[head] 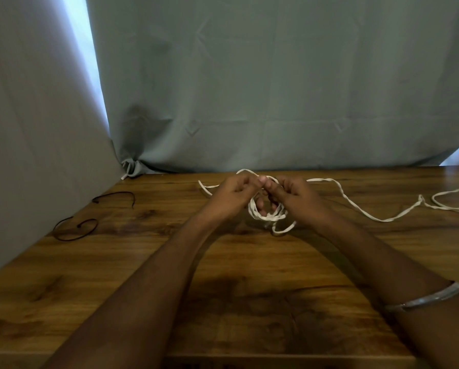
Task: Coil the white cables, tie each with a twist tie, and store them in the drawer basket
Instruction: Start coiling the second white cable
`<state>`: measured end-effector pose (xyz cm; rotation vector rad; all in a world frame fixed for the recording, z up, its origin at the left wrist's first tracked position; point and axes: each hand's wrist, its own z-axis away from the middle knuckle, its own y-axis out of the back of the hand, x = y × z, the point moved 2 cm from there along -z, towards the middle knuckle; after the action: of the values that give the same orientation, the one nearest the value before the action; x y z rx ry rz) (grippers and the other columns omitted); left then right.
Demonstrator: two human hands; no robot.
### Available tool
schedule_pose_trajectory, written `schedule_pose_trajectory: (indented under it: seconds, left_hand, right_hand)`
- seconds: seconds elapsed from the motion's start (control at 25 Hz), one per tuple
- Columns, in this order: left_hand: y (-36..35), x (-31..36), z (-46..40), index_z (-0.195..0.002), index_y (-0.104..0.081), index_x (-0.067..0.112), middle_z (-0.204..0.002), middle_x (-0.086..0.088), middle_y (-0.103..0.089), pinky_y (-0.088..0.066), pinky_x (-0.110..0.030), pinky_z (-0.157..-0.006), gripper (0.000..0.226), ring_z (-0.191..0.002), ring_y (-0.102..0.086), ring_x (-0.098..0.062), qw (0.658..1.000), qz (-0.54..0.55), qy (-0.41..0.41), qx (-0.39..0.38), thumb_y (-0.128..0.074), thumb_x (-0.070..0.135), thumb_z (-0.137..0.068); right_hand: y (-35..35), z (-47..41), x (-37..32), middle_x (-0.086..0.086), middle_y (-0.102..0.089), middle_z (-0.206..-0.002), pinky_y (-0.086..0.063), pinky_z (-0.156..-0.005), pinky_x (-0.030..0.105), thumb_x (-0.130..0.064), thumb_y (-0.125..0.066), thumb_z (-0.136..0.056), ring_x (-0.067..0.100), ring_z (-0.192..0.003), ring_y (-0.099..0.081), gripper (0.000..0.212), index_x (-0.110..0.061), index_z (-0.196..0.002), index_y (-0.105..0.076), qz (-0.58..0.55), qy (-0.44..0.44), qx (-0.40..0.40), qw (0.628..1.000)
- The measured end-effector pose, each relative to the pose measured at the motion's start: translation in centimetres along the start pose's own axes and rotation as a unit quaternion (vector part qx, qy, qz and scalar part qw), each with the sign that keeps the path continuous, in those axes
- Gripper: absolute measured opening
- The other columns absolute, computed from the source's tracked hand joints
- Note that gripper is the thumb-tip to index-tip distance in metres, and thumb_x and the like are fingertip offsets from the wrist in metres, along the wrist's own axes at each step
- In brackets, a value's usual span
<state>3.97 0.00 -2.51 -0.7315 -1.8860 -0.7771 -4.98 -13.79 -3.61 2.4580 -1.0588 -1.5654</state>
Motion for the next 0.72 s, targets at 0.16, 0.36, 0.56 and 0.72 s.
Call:
schedule_pose_trajectory:
  seconds: [0.16, 0.36, 0.56, 0.72]
  left_hand:
    - [-0.1, 0.6, 0.6, -0.077, -0.066, 0.004, -0.063, -0.012, -0.059, -0.055, -0.027, -0.062, 0.046, -0.061, -0.067, -0.022, 0.991, 0.094, 0.078, -0.046, -0.05, 0.034, -0.107]
    - [-0.6, 1.7, 0.5, -0.093, -0.063, 0.002, -0.055, 0.002, -0.051, -0.056, -0.023, -0.066, 0.041, -0.061, -0.059, -0.014, 0.975, 0.205, 0.06, -0.06, -0.039, 0.03, -0.111]
    - [-1.1, 1.5, -0.3, -0.088, -0.056, 0.008, -0.055, 0.007, -0.041, -0.045, -0.023, -0.062, 0.033, -0.05, -0.047, -0.009, 0.962, 0.273, 0.016, 0.016, -0.038, 0.021, -0.111]
    - [3.4, 0.0, -1.8, -0.069, -0.044, 0.017, -0.051, 0.007, -0.037, -0.031, -0.022, -0.047, 0.043, -0.041, -0.04, -0.006, 0.948, 0.248, 0.001, 0.201, -0.04, 0.025, -0.112]
  right_hand:
    - [-0.3, 0.2, 0.1, 0.015, -0.073, -0.078, -0.051, -0.069, 0.043, -0.062, -0.055, -0.095, 0.018, -0.067, -0.064, 0.046, -0.021, -0.086, -0.074, -0.001, 0.023, 0.005, 1.0]
    - [0.2, -0.2, -0.6, 0.017, -0.077, -0.086, -0.057, -0.076, 0.055, -0.041, -0.052, -0.106, 0.027, -0.073, -0.071, 0.032, -0.026, -0.085, -0.071, -0.068, 0.057, 0.018, 0.996]
    - [0.9, 0.2, -1.6, -0.007, -0.072, -0.1, -0.056, -0.073, 0.032, -0.048, -0.053, -0.102, 0.013, -0.085, -0.07, 0.021, -0.032, -0.108, -0.065, 0.026, 0.109, 0.101, 0.989]
    - [0.7, 1.1, -2.0, -0.011, -0.072, -0.107, -0.052, -0.076, 0.021, -0.053, -0.062, -0.092, 0.006, -0.089, -0.069, 0.035, -0.029, -0.116, -0.065, 0.053, 0.077, 0.056, 0.994]
